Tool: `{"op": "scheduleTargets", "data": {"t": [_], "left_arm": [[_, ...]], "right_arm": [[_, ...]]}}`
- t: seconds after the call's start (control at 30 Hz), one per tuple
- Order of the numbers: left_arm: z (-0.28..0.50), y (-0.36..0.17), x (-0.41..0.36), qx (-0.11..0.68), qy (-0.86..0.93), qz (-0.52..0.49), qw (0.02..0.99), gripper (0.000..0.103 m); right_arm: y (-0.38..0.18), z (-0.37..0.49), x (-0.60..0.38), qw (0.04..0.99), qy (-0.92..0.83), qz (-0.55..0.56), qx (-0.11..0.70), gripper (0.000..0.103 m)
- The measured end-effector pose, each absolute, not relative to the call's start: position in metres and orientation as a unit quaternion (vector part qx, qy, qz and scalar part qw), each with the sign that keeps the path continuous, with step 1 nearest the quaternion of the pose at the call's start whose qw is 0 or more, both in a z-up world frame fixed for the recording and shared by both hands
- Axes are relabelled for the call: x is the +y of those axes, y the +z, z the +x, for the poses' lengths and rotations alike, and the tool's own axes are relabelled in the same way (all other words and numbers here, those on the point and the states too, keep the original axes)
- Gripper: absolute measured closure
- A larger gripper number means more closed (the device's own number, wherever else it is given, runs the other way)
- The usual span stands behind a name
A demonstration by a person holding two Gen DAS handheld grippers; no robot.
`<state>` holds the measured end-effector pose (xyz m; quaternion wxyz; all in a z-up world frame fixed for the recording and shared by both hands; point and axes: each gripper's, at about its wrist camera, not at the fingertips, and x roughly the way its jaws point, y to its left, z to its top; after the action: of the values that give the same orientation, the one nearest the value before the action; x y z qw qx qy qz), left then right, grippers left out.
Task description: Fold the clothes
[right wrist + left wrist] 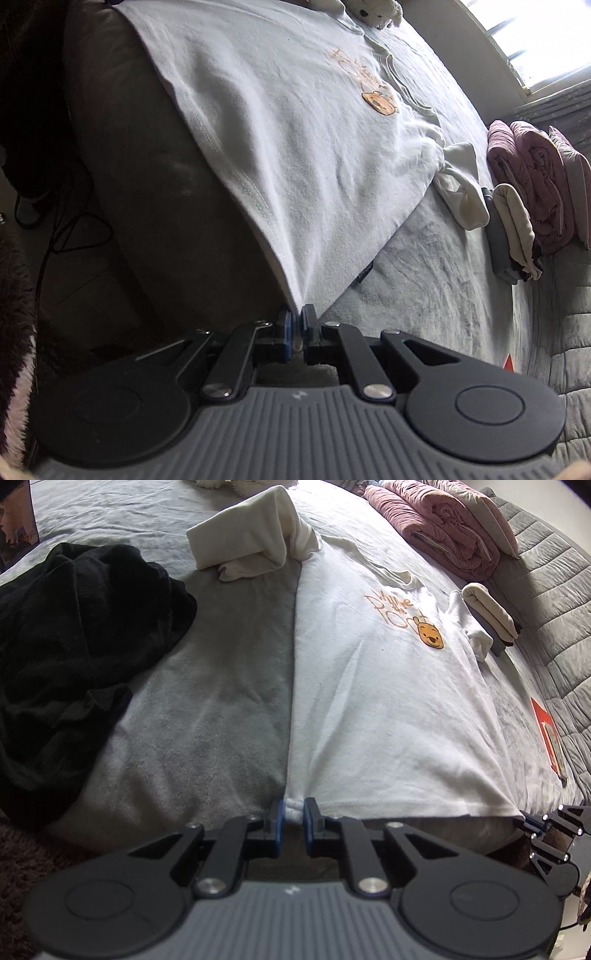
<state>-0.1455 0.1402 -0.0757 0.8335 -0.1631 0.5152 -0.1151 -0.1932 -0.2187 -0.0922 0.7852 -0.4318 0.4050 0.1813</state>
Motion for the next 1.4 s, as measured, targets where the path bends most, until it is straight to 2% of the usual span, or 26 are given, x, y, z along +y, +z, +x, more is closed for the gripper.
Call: {"op": "scheduleTargets", "data": {"t": [0.1,0.2,0.3,0.4,0.67,0.77,1.03,1.1,1.17,1.4], "left_arm": [[-0.143,-0.076,0.143,0.521,-0.124,-0.169,0.827,0.089],[-0.143,-0.073,0.148,0.528,-0.135,-0.177,0.819,0.087],[-0.144,-0.063,0.151,0.525,-0.144,-0.17,0.821,0.076],[-0.143,-0.047,0.152,0.514,-0.152,-0.157,0.829,0.07],[-0.124,-0.018,0.142,0.487,-0.166,-0.119,0.849,0.042],[-0.115,-0.017,0.138,0.487,-0.162,-0.103,0.852,0.041],[-0.105,-0.052,0.155,0.513,-0.137,-0.151,0.834,0.044],[-0.103,-0.06,0.158,0.516,-0.132,-0.167,0.829,0.044],[-0.099,-0.065,0.161,0.513,-0.132,-0.181,0.828,0.044],[-0.072,-0.079,0.168,0.465,-0.141,-0.238,0.841,0.045]], "right_arm": [[-0.089,-0.187,-0.222,0.792,0.185,-0.398,0.424,0.096],[-0.081,-0.182,-0.23,0.804,0.191,-0.347,0.444,0.087],[-0.068,-0.173,-0.248,0.819,0.192,-0.275,0.465,0.068],[-0.056,-0.165,-0.264,0.83,0.194,-0.212,0.478,0.067],[-0.032,-0.148,-0.291,0.836,0.222,-0.114,0.49,0.058],[-0.027,-0.142,-0.301,0.837,0.231,-0.074,0.49,0.054],[-0.05,-0.112,-0.319,0.844,0.212,0.046,0.49,0.054],[-0.058,-0.103,-0.323,0.845,0.205,0.076,0.489,0.056],[-0.065,-0.095,-0.327,0.844,0.198,0.106,0.487,0.064],[-0.085,-0.073,-0.34,0.844,0.19,0.217,0.452,0.068]]}}
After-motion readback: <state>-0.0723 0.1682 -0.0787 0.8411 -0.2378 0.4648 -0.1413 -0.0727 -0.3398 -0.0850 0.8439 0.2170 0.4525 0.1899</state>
